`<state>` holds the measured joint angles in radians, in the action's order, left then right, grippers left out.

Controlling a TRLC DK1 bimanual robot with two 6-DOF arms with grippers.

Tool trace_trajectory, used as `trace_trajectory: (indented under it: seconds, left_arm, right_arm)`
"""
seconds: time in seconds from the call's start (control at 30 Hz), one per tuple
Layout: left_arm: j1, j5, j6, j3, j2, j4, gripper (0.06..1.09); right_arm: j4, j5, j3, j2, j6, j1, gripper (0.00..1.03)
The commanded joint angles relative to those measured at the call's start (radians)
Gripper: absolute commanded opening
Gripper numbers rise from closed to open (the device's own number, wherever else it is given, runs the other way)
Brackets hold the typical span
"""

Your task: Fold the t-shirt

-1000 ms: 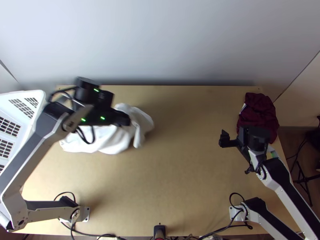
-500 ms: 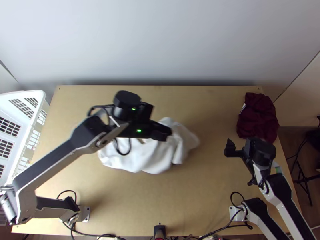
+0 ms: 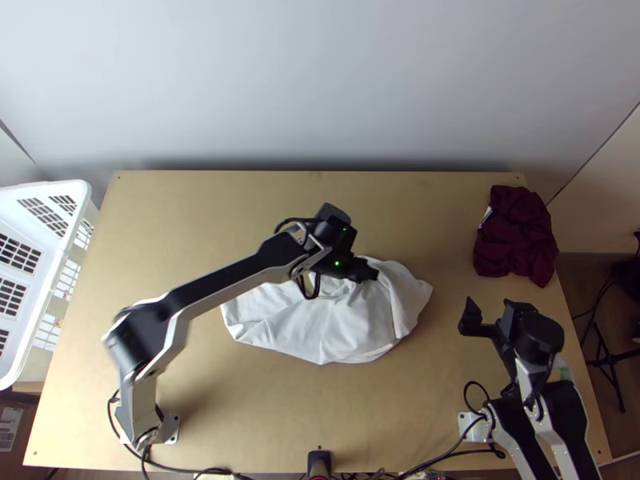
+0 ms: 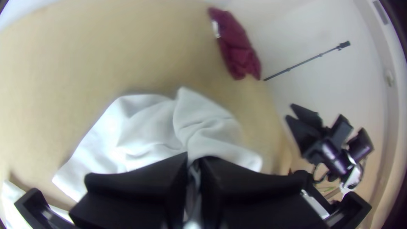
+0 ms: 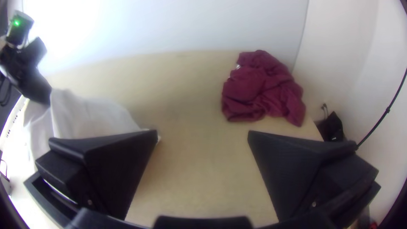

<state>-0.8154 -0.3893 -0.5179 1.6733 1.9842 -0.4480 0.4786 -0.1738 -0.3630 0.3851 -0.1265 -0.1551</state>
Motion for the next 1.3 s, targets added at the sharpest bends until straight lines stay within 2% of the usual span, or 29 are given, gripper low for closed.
trace_trajectory:
  seconds: [0.0,0.07,0.17,0.23,0.43,0.57,0.67,0.97,1.27]
  left_arm:
    - [0.094,0.038,0.041,0.046,0.18,-0.089,0.69]
    - [0.137,0.038,0.047,0.051,0.171,-0.089,0.78]
    - [0.203,0.032,0.036,0.077,0.14,-0.132,1.0]
    - [0.228,0.009,0.042,0.075,0.087,-0.169,1.01]
    - [0.256,0.003,0.053,0.066,-0.096,-0.239,1.02]
    - [0.259,-0.006,0.056,0.011,-0.203,-0.247,1.02]
    - [0.269,-0.005,0.085,-0.052,-0.282,-0.247,1.02]
    - [0.354,0.001,0.114,-0.21,-0.446,-0.247,1.02]
    - [0.381,0.023,0.114,-0.293,-0.522,-0.238,1.02]
  right_arm:
    - [0.034,0.002,0.001,-0.089,0.01,0.006,0.99]
    - [0.011,0.011,0.009,-0.081,0.011,0.002,0.99]
    - [-0.031,0.051,0.001,-0.025,0.011,0.002,0.99]
    - [-0.052,0.079,-0.025,0.04,0.004,0.003,0.99]
    - [-0.057,0.184,-0.156,0.328,-0.099,-0.004,0.99]
    - [-0.055,0.221,-0.212,0.446,-0.191,-0.139,0.99]
    - [-0.028,0.326,-0.251,0.492,-0.237,-0.17,0.99]
    - [0.084,0.396,-0.263,0.552,-0.199,-0.273,0.99]
    - [0.066,0.398,-0.271,0.656,-0.148,-0.276,0.95]
